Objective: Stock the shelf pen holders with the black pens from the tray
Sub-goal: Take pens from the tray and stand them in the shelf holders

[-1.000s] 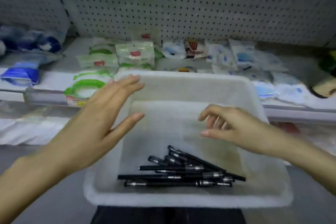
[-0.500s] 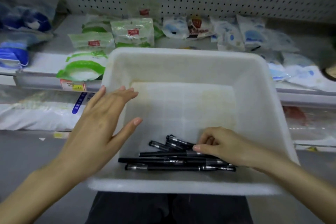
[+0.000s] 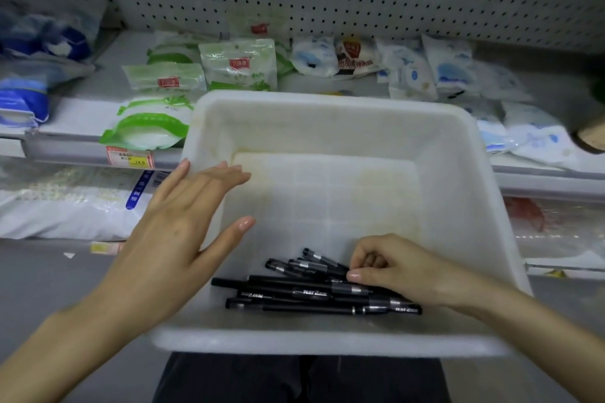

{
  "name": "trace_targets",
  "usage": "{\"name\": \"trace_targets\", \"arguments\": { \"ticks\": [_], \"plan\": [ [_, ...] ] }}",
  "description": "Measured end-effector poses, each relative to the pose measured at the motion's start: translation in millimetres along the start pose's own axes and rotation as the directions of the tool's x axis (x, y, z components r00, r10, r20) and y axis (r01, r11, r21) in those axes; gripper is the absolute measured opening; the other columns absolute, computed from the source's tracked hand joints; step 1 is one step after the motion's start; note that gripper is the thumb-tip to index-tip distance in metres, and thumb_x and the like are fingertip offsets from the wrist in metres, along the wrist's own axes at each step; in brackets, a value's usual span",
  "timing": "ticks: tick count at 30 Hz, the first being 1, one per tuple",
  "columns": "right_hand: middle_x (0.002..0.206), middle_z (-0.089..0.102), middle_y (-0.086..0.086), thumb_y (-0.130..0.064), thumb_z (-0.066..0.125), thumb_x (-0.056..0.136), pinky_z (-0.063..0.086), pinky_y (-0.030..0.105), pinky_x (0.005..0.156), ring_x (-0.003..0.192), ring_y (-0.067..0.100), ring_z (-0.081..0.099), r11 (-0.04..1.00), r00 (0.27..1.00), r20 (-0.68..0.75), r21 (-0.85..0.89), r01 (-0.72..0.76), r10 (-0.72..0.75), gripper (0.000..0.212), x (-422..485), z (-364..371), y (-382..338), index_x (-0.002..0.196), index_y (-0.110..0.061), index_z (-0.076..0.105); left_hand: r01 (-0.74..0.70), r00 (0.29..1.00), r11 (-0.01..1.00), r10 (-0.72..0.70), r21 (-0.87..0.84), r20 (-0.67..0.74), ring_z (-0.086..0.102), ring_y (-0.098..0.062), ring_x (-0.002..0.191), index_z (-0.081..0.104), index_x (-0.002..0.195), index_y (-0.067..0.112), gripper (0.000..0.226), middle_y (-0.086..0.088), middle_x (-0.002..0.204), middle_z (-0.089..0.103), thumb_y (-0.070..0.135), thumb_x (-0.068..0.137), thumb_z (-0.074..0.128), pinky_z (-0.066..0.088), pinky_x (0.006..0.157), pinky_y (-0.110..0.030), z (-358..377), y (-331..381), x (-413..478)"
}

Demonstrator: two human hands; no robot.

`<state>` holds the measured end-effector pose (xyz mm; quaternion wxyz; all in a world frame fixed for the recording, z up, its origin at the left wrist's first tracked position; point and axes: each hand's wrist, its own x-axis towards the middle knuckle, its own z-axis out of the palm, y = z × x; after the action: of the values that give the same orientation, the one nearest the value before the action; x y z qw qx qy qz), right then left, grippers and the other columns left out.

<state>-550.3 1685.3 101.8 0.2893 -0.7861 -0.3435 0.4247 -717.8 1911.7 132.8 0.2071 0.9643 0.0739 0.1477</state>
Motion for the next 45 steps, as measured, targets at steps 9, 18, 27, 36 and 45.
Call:
{"name": "trace_targets", "arguments": {
  "ticks": [9, 18, 27, 36, 45],
  "plan": [
    [0.07, 0.065, 0.001, -0.004, 0.045, 0.097, 0.043, 0.016, 0.054, 0.059, 0.007, 0.055, 0.885, 0.973, -0.206, 0.426, 0.185, -0.104, 0.015, -29, -57, -57, 0.099, -0.002, 0.06, -0.125, 0.97, 0.991, 0.113, -0.042, -0.217, 0.032, 0.005, 0.135, 0.042, 0.133, 0.04, 0.043, 0.026, 0.14, 0.041, 0.059, 0.096, 0.032, 0.022, 0.112, -0.029, -52, 24, 51],
    [0.064, 0.064, 0.007, -0.028, 0.075, 0.074, 0.042, 0.015, 0.046, 0.049, 0.01, 0.054, 0.666, 0.729, -0.535, 0.36, 0.654, -0.427, 0.013, -60, -136, -152, 0.077, -0.017, 0.071, -0.357, 0.87, 0.934, 0.336, 0.011, -0.362, 0.029, 0.01, 0.134, 0.033, 0.126, 0.068, 0.037, 0.045, 0.136, 0.033, 0.075, 0.091, 0.019, 0.026, 0.114, -0.036, -130, 68, 162],
    [0.095, 0.074, 0.0, -0.023, 0.052, 0.09, 0.051, 0.031, 0.079, 0.099, 0.013, 0.067, 0.587, 0.326, -0.716, -0.143, 0.797, -0.617, 0.015, -76, -223, -239, 0.102, -0.016, 0.055, -0.343, 0.811, 0.905, 0.42, 0.252, -0.407, -0.005, 0.028, 0.128, 0.031, 0.141, 0.038, 0.052, 0.028, 0.143, 0.027, 0.061, 0.095, 0.022, -0.006, 0.106, -0.001, -138, 101, 203],
    [0.088, 0.063, 0.007, -0.006, 0.064, 0.089, 0.058, 0.024, 0.069, 0.071, 0.013, 0.069, 0.656, 0.098, -0.763, -0.474, 0.588, -0.639, 0.069, -62, -269, -270, 0.14, -0.027, 0.024, -0.298, 0.822, 0.878, 0.436, 0.374, -0.367, 0.026, -0.001, 0.137, 0.039, 0.141, 0.024, 0.05, 0.008, 0.147, 0.041, 0.049, 0.099, 0.031, 0.01, 0.114, -0.022, -135, 101, 234],
    [0.087, 0.059, -0.002, -0.01, 0.067, 0.086, 0.058, 0.035, 0.078, 0.07, 0.008, 0.066, 0.681, 0.097, -0.719, -0.594, 0.428, -0.688, 0.075, -44, -273, -270, 0.14, -0.042, 0.024, -0.3, 0.8, 0.807, 0.503, 0.509, -0.327, 0.039, -0.01, 0.135, 0.049, 0.136, 0.018, 0.05, 0.003, 0.143, 0.048, 0.047, 0.098, 0.033, 0.019, 0.112, -0.031, -137, 104, 245]
  ]
}}
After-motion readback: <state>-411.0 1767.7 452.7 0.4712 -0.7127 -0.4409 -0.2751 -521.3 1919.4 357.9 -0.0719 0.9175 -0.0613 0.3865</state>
